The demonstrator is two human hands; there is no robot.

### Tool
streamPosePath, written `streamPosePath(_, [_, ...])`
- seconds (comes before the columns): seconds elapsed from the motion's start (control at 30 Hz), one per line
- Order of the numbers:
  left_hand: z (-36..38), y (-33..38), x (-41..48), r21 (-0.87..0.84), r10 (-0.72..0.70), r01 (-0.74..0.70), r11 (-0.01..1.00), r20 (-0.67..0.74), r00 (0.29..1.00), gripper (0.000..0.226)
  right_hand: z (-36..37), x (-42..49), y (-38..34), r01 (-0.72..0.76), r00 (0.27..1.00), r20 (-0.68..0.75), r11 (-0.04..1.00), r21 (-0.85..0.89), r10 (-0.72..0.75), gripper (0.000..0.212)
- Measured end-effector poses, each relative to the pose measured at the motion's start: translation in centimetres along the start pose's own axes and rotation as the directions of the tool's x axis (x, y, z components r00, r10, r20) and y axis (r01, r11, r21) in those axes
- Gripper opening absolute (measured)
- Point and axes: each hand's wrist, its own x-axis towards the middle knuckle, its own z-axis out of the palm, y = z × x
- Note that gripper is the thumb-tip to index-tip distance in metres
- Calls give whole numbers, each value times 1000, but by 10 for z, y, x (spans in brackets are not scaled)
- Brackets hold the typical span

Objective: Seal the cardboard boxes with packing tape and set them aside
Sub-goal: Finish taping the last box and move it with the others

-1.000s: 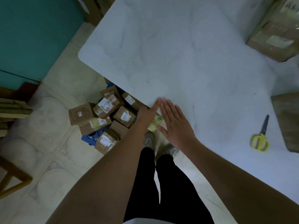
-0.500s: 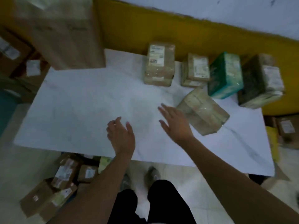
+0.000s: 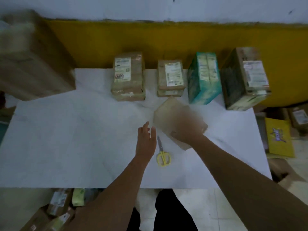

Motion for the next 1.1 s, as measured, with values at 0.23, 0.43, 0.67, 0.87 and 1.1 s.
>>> streamPosePath(0.23, [8,80,0,-81,-347,375,923,243,906,98,-41,-2,28,-105,991,119,885,453,56,104])
streamPosePath(0.43, [-35,184,3,-304,-229,379,874,430,873,148,-153,-16,30,123,990,-126,828,547,-64,111])
streamPosePath(0.67, [-123,269,5,-560,108,71,825,280,954,67,-275,-39,35,265,964,-257,209,941,-64,120])
streamPosePath(0.87, [-162,306,-7,-532,266,-5,847,414,870,50,-318,-54,31,132,957,-155,-107,985,-244,64])
streamPosePath(1.1, [-171,326,-11,-511,312,-138,848,271,911,53,-332,-63,17,270,963,-270,-30,962,-19,70])
